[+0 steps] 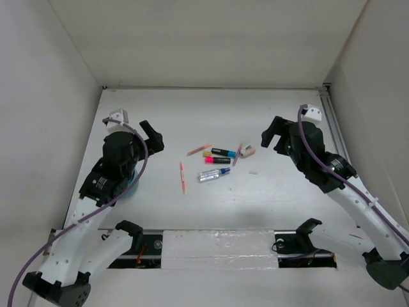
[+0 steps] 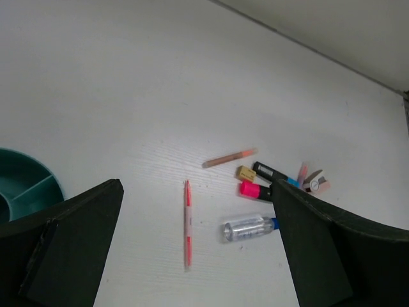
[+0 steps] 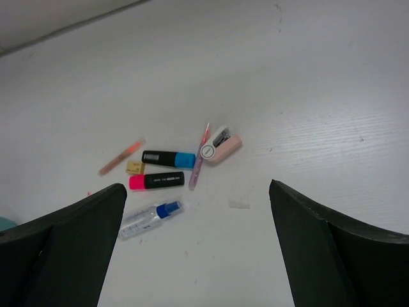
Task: Sort the stationery into containers
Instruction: Pick up the pen from the center of the board.
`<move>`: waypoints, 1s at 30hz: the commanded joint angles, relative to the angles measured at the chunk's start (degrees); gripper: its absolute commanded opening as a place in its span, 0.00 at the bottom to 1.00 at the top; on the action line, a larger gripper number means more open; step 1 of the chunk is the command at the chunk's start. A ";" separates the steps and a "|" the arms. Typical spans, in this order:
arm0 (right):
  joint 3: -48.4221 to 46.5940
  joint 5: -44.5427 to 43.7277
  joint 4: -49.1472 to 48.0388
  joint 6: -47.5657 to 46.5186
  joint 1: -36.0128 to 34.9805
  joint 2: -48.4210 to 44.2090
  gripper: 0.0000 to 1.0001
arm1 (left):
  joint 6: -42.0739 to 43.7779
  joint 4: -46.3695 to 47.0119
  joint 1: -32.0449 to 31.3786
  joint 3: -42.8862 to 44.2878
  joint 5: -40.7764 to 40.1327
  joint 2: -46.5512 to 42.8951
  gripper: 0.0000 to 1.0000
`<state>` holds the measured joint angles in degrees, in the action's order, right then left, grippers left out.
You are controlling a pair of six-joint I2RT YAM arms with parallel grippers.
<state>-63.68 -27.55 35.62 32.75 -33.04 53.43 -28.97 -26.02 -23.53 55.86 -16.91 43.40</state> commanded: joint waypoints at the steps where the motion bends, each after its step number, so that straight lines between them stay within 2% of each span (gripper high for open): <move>1: 0.22 -0.47 -1.07 0.47 -2.81 -0.52 1.00 | -1.07 0.45 -0.11 0.30 7.39 5.72 1.00; 5: 0.75 -1.72 -0.46 0.47 -5.45 0.80 1.00 | -7.21 -1.92 -7.65 1.36 3.83 16.07 1.00; 10: 0.22 -1.19 0.16 0.47 -7.48 2.12 1.00 | -12.94 1.76 -7.67 -4.69 6.10 20.58 1.00; 14: 2.15 -0.57 -1.07 -0.05 -7.48 -0.69 1.00 | -14.88 4.84 -8.46 -9.44 7.77 25.15 1.00; 16: 2.16 0.56 -1.60 -0.06 -7.48 -1.39 1.00 | -17.07 4.84 -13.35 -9.98 1.99 27.43 1.00; 19: 2.68 1.10 -2.13 -0.58 -7.48 -1.93 1.00 | -20.94 1.24 -18.73 -9.10 -2.16 31.73 1.00; 24: 3.82 2.23 -2.66 -0.58 -7.48 -1.93 1.00 | -22.61 2.11 -18.75 -10.06 -0.58 34.91 0.98; 25: 4.44 2.24 -2.66 -0.58 -7.48 -1.93 1.00 | -22.62 2.11 -18.75 -10.06 -0.58 34.91 0.95; 29: 5.94 3.99 -3.89 -0.58 -7.48 -3.85 1.00 | -23.67 0.88 -18.75 -10.06 -2.60 35.44 0.95; 30: 6.46 4.00 -4.41 -0.58 -7.48 -3.86 1.00 | -23.68 0.88 -18.75 -10.06 -3.13 35.96 0.92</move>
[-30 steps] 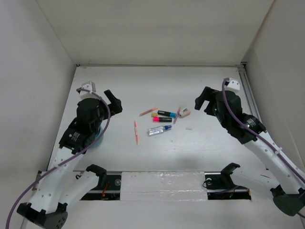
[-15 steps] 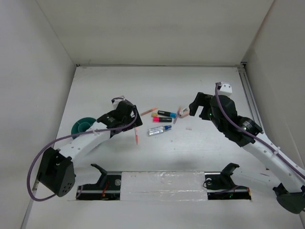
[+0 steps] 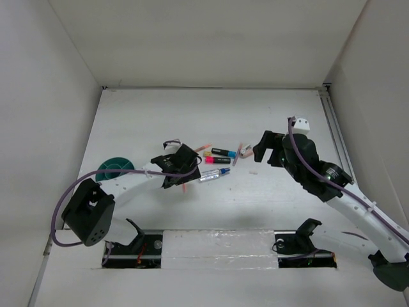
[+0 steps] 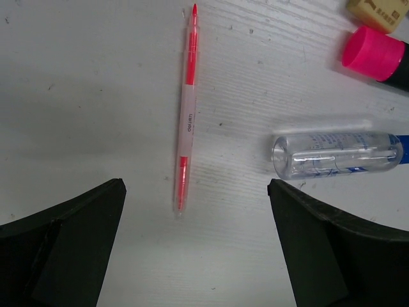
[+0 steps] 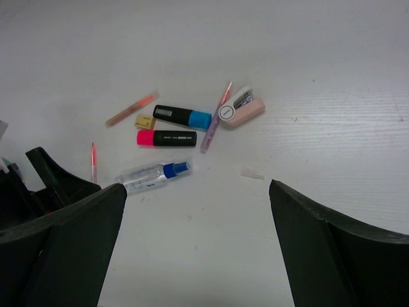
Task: Sort the stationery into containers
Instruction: Pick up the pen from the center of the board.
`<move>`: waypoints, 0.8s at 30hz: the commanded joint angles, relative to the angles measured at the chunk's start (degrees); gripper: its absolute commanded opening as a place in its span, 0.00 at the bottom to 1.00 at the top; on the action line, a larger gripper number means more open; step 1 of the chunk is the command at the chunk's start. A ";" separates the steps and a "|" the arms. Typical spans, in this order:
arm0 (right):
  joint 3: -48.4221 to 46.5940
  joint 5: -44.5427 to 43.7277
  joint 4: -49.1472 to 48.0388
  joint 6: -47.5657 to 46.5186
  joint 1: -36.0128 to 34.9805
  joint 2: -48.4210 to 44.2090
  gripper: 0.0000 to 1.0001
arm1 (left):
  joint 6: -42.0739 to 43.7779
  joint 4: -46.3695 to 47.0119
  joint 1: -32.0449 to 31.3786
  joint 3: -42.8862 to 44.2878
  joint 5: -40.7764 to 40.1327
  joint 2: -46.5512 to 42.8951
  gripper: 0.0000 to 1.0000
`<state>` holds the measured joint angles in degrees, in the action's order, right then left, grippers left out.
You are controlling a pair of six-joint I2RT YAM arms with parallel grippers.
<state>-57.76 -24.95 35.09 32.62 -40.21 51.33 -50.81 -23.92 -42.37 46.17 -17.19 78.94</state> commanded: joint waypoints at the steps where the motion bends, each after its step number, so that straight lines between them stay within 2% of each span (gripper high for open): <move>1: 0.54 1.40 -3.89 -0.45 -0.31 -1.76 1.00 | -1.84 -1.82 0.09 -0.38 -2.85 0.43 0.92; 10: 1.07 3.15 -4.42 -0.98 -0.31 -3.34 1.00 | -1.31 -3.06 0.70 1.02 -4.61 6.14 0.88; 11: 1.07 3.15 -4.42 -0.98 -0.31 -3.34 1.00 | -0.70 -3.06 0.71 1.02 -4.61 6.75 0.86; 15: 2.12 3.77 -5.47 -1.51 -0.31 -4.66 1.00 | 0.53 -3.06 1.24 1.55 -3.47 7.89 0.66; 24: 2.12 4.82 -5.47 -2.56 -0.31 -5.98 1.00 | 2.99 -1.40 1.76 1.63 -2.41 10.35 0.68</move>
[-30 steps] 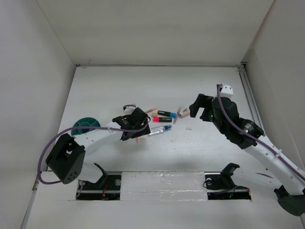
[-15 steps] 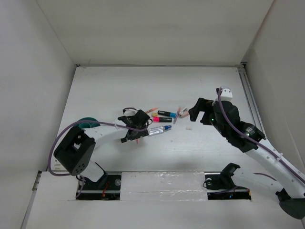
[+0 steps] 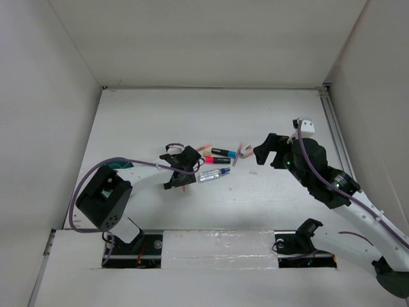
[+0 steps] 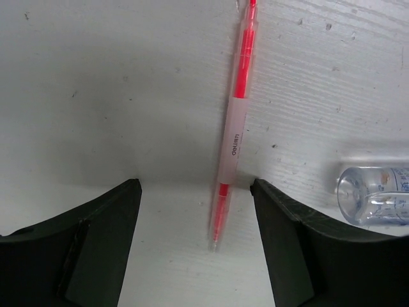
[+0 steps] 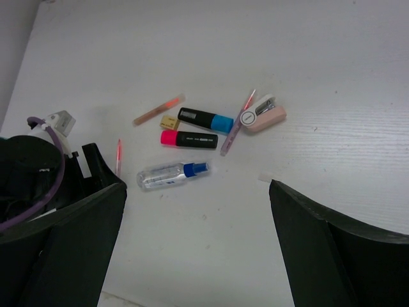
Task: Sort the stationery into containers
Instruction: Pick up the pen from the center of the board.
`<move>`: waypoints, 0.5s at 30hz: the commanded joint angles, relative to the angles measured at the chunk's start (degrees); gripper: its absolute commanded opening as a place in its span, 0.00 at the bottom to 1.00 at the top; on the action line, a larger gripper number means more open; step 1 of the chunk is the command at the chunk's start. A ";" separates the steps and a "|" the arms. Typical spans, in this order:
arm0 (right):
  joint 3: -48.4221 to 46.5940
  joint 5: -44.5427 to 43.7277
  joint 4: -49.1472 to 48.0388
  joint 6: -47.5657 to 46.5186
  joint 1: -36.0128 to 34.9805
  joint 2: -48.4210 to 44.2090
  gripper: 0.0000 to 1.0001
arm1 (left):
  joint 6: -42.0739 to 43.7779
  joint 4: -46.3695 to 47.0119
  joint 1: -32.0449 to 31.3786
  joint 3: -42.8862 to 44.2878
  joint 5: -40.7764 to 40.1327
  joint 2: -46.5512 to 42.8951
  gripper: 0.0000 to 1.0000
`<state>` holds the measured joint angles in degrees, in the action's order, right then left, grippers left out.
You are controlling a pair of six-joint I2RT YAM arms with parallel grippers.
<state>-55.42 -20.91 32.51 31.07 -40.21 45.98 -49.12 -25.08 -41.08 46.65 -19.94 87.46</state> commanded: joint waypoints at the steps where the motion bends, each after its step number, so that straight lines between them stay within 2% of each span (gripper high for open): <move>1: -0.22 0.78 -2.89 -1.01 -0.31 -0.62 1.00 | 1.31 -0.23 0.47 2.03 0.34 2.62 0.65; 3: -0.22 1.30 -3.51 -1.01 -0.31 -1.15 1.00 | 1.93 -0.76 0.47 3.09 0.34 3.94 0.64; 5: 0.31 1.31 -3.51 -1.01 -0.31 -1.15 1.00 | 1.93 -1.55 0.47 3.62 0.34 5.09 0.56; 8: -0.21 1.31 -4.04 -1.01 -0.31 -1.15 1.00 | 1.93 -1.03 0.47 3.63 0.34 5.62 0.52; 13: -1.27 1.31 -2.89 -1.01 -0.31 -1.15 1.00 | 1.93 0.11 0.47 2.39 1.40 5.62 0.33; 15: -1.27 1.31 -2.89 -1.01 -0.31 -1.15 1.00 | 1.93 0.12 0.47 1.87 1.40 5.62 0.29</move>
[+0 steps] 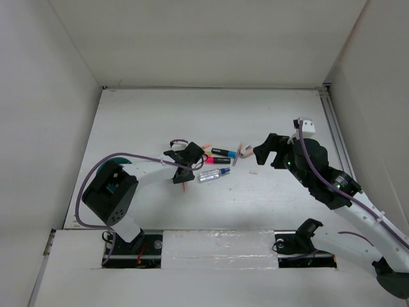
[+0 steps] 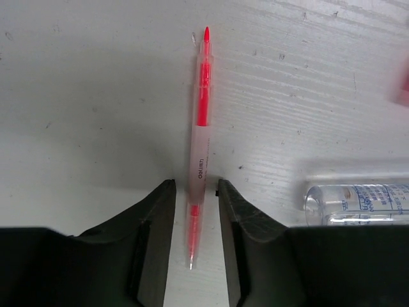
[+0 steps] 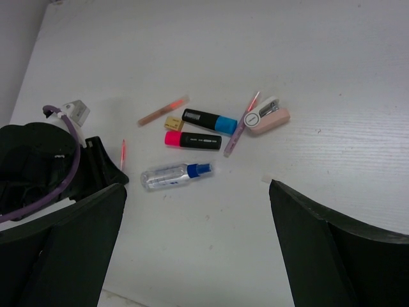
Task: Sort the stationery into containers
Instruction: Pick up the pen from the center of the board.
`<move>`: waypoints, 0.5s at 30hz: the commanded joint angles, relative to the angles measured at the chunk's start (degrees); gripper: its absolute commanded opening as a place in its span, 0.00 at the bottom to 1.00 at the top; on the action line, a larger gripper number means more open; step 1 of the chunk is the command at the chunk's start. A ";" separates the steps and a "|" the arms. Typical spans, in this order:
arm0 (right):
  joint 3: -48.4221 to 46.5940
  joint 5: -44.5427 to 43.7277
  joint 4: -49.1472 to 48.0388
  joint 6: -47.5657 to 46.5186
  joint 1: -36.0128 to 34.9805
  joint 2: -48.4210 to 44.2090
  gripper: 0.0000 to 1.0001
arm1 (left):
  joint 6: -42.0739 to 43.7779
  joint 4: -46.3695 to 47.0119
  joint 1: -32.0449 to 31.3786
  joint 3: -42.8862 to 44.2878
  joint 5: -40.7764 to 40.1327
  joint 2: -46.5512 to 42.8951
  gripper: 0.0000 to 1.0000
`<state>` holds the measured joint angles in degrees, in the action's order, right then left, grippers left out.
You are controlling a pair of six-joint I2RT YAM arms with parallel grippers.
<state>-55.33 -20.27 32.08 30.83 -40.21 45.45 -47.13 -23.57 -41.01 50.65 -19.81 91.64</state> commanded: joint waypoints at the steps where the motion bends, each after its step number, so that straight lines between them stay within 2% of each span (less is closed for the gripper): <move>1: -1.36 0.67 -1.93 -0.77 -0.31 -0.63 1.00 | -0.06 -1.39 0.41 -2.14 1.27 1.44 0.27; 4: -1.36 0.67 -1.93 -0.77 -0.31 -0.63 1.00 | -0.06 -1.39 0.41 -3.19 1.80 1.44 0.18; 6: -1.88 0.67 -1.93 -0.77 -0.31 -0.63 1.00 | 0.46 -0.87 0.41 -3.71 1.80 1.44 0.04; 7: -1.89 0.67 -1.93 -0.77 -0.31 -0.63 1.00 | 0.46 -0.08 0.93 -4.42 2.32 1.44 0.00; 12: -1.89 1.46 -3.24 -0.77 -0.31 1.65 1.00 | 1.52 1.07 0.94 -4.95 3.64 0.92 0.00; 15: -1.36 3.30 -4.91 -0.77 0.38 5.50 1.00 | 1.52 -1.73 -0.11 -4.17 0.93 -1.45 0.00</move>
<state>-55.42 -19.29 31.27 30.81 -40.18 48.03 -45.89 -20.64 -40.75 48.62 -19.40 90.04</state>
